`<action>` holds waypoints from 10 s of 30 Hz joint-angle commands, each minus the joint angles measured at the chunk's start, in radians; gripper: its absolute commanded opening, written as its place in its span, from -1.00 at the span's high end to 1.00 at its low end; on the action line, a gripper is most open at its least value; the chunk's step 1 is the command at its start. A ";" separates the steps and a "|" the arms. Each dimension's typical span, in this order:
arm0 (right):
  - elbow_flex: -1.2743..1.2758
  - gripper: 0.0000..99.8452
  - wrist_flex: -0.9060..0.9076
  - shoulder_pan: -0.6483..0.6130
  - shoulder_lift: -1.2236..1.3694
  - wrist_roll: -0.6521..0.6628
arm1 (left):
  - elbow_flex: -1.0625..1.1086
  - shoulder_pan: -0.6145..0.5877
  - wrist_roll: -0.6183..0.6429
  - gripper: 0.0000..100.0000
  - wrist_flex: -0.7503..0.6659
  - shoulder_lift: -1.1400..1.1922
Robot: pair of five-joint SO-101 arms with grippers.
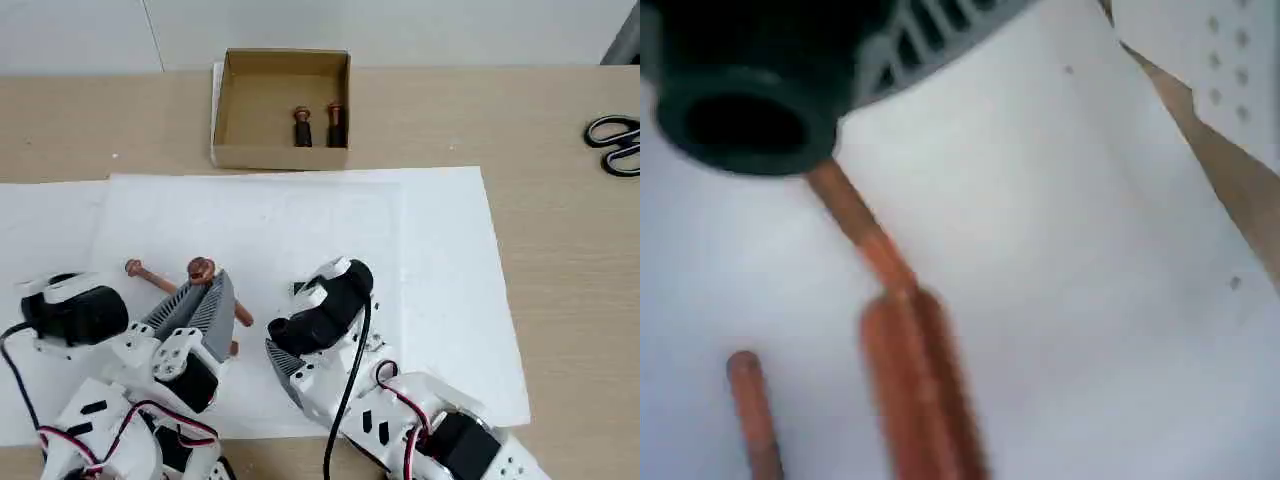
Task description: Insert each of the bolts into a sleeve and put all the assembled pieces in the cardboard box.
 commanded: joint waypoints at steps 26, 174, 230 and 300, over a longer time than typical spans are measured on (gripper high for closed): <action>0.034 0.99 -0.147 -0.058 -0.005 0.193 | -0.010 0.071 0.006 0.99 -0.025 0.000; 0.146 0.99 -0.297 0.214 -0.148 0.296 | -0.015 -0.097 -0.157 0.99 0.023 0.000; -1.877 0.99 -0.854 0.638 2.379 0.107 | 0.120 -0.344 -0.152 0.99 0.103 -0.006; -2.817 0.99 0.670 0.521 2.302 0.118 | 0.061 -0.344 -0.152 0.99 0.138 -0.006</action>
